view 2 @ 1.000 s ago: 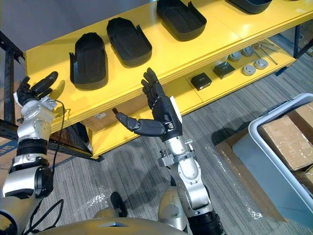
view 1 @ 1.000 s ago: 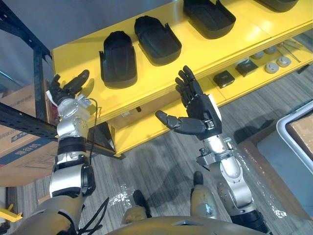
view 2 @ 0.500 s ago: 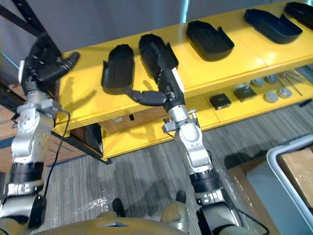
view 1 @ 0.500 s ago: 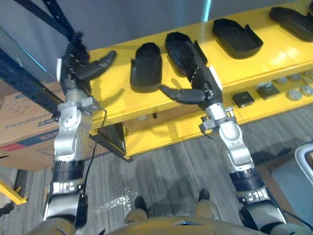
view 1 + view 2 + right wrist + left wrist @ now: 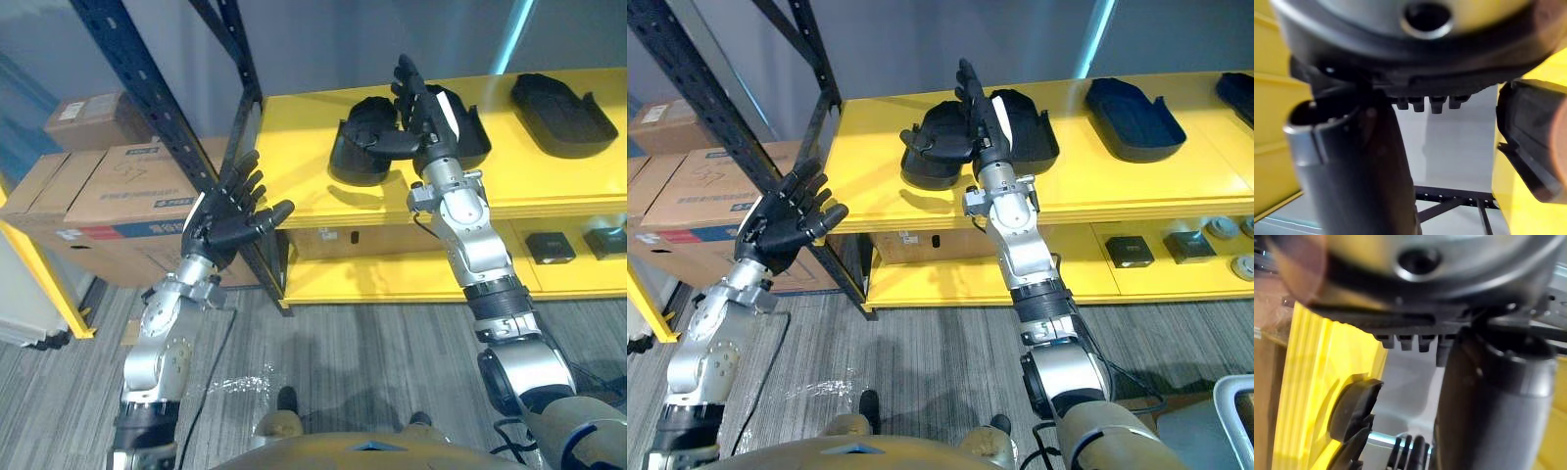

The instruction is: Walk over and take three plastic housings, then place them on the shelf

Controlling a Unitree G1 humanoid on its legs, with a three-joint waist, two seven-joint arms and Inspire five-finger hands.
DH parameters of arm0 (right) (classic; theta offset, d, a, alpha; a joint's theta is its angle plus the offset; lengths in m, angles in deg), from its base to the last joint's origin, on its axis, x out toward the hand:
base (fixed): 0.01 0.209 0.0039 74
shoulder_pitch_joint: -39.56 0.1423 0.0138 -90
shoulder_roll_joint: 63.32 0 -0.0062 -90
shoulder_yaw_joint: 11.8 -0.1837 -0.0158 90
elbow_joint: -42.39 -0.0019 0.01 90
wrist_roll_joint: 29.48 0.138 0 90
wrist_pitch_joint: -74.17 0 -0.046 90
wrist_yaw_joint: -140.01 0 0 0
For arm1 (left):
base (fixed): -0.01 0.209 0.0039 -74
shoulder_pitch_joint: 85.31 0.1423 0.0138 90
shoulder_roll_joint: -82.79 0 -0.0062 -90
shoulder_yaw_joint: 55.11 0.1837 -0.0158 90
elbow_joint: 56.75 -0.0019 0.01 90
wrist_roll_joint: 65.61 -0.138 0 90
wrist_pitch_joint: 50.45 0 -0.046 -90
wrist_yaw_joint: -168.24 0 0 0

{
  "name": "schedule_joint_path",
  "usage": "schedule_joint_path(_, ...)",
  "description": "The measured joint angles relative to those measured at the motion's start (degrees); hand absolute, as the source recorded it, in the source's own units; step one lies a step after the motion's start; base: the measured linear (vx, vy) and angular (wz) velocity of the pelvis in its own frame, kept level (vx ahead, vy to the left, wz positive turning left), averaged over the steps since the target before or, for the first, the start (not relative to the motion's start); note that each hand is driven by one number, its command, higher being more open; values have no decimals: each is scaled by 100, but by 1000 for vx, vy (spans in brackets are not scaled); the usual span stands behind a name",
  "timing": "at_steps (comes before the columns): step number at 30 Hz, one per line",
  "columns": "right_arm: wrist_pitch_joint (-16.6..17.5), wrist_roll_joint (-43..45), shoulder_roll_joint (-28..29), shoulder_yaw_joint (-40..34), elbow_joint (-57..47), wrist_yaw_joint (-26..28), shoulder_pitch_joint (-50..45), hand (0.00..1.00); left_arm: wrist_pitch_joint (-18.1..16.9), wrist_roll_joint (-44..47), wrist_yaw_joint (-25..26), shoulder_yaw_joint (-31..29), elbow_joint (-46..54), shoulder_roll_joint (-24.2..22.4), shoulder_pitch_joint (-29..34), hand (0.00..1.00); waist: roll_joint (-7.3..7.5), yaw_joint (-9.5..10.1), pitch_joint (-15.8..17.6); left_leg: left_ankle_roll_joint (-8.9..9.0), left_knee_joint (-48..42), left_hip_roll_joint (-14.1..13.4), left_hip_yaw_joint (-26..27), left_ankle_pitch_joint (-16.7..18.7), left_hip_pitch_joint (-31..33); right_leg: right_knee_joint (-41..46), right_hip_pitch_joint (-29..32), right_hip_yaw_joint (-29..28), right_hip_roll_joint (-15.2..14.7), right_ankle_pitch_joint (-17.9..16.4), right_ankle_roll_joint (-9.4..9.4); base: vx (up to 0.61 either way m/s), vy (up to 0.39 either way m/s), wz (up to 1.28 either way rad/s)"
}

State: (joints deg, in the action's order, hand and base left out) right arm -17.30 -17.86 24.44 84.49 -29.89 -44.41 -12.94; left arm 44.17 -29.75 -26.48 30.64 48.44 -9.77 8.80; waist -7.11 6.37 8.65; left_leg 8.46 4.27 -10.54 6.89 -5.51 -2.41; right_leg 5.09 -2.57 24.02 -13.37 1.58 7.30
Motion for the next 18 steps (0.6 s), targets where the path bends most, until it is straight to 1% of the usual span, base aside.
schedule_joint_path(2, -48, 0, -5, -5, 323, -210, 86, 100, -197, 1, -180, 163, 183, -130, 246, 100, 1, 51, 0, -8, 2, 29, -116, -28, 2, 36, -76, 117, -39, -20, 6, -10, -3, 23)
schedule_joint_path(3, -51, 2, -5, -5, 452, -257, 169, 100, -240, 3, -229, 176, 211, -181, 308, 100, 0, 64, 0, -17, 3, 38, -123, -42, 6, 58, -67, 120, -53, -26, 11, -26, 4, 13)
schedule_joint_path(4, -51, 1, -49, -25, 673, -412, 318, 100, -308, 11, -274, 252, 232, -258, 390, 100, -1, 123, 0, -25, 7, 56, -164, -62, 25, 89, -63, 148, -74, -33, 14, -36, 2, 18)
schedule_joint_path(6, -50, -5, -208, -45, 937, -679, 596, 100, -439, 31, -315, 386, 243, -362, 549, 100, -3, 137, 1, -41, 12, 93, -285, -107, 121, 130, -50, 263, -114, -40, 20, -51, 0, 28)
schedule_joint_path(8, -35, -49, -313, -134, 1200, -905, 878, 100, -479, 183, -317, 471, 243, -456, 775, 100, -5, 156, 2, -57, 15, 123, -362, -135, 164, 198, -36, 332, -158, -67, 22, -52, 2, 22)
schedule_joint_path(10, 62, -250, -460, -136, 1379, -1075, 1048, 100, -608, 227, -304, 584, 243, -460, 973, 100, -12, 205, 6, -58, 11, 135, -429, -152, 204, 239, -32, 399, -178, -87, 11, -44, -3, 18)
schedule_joint_path(12, 144, -416, -647, -146, 1409, -1237, 1098, 100, -688, 317, -282, 684, 236, -461, 1076, 100, -23, 312, 12, -71, 8, 157, -468, -171, 245, 409, 46, 418, -241, -179, 24, -52, -8, 14)
schedule_joint_path(13, 162, -459, -673, -146, 1409, -1269, 1120, 100, -759, 460, -287, 712, 237, -465, 1119, 100, -25, 304, 13, -81, 6, 171, -494, -180, 279, 467, 80, 432, -265, -207, 27, -53, -6, 13)
schedule_joint_path(14, 195, -459, -706, -156, 1423, -1319, 1207, 100, -931, 672, -290, 755, 239, -472, 1176, 100, -39, 294, 21, -103, 3, 190, -509, -198, 338, 573, 175, 436, -308, -246, 12, -66, 0, 11)
schedule_joint_path(15, 211, -461, -777, -161, 1500, -1354, 1309, 100, -1067, 714, -290, 786, 241, -477, 1176, 100, -52, 295, 34, -79, 4, 209, -512, -236, 394, 663, 261, 431, -349, -260, 17, -67, 3, 7)
schedule_joint_path(18, 214, -469, -889, -172, 1606, -1356, 1365, 100, -1209, 715, -277, 789, 241, -477, 1175, 100, -35, 304, 67, -89, 10, 214, -512, -254, 399, 745, 306, 413, -372, -292, 16, -43, -3, 1)
